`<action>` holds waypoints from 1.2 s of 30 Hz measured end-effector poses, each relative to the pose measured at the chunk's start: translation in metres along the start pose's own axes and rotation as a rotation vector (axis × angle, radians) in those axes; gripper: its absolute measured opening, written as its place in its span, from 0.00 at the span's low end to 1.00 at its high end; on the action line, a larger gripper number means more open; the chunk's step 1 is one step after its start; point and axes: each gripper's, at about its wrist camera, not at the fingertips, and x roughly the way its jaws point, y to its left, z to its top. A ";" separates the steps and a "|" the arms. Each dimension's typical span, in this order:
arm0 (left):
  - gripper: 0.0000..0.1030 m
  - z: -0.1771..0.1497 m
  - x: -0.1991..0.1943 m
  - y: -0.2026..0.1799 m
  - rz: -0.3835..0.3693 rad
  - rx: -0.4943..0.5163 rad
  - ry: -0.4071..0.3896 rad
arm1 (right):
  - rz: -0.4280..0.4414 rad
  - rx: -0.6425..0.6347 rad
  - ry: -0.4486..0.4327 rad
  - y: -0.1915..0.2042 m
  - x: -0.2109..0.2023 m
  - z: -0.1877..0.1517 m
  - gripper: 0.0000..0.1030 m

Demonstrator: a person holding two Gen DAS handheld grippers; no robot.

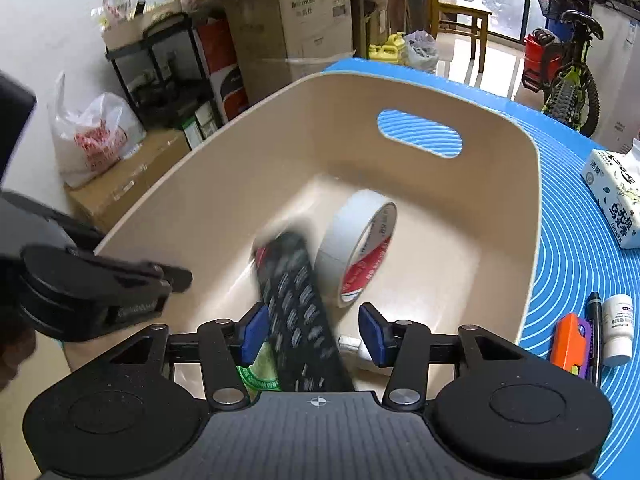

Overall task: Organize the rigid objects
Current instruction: 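Carry the remote into the bin and open the right gripper, then grasp the white pill bottle with the right gripper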

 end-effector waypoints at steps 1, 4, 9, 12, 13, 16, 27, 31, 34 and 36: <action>0.10 0.000 0.000 0.000 0.000 0.000 0.001 | -0.003 0.003 -0.011 -0.001 -0.004 0.001 0.60; 0.10 0.000 0.000 0.000 0.000 0.000 0.001 | -0.005 0.016 -0.064 -0.006 -0.020 0.007 0.70; 0.10 0.000 0.000 0.000 0.001 0.000 0.000 | -0.011 0.083 -0.151 -0.030 -0.049 0.015 0.74; 0.10 0.001 0.000 0.000 -0.001 0.001 0.000 | -0.040 0.124 -0.201 -0.052 -0.064 0.018 0.74; 0.10 0.000 0.000 0.000 -0.001 0.001 0.000 | -0.054 0.135 -0.214 -0.058 -0.068 0.019 0.74; 0.10 0.000 0.000 -0.001 0.001 0.006 -0.003 | -0.101 0.166 -0.230 -0.086 -0.080 0.020 0.74; 0.10 0.000 0.000 -0.002 0.006 0.007 -0.005 | -0.263 0.366 -0.197 -0.188 -0.073 0.001 0.74; 0.10 -0.001 0.000 -0.001 0.007 0.011 -0.006 | -0.335 0.426 -0.151 -0.213 -0.050 -0.018 0.74; 0.10 -0.001 0.000 -0.001 0.007 0.013 -0.006 | -0.346 0.482 -0.122 -0.232 -0.034 -0.032 0.74; 0.10 -0.001 0.001 -0.001 0.006 0.015 -0.006 | -0.366 0.496 -0.105 -0.238 -0.027 -0.037 0.74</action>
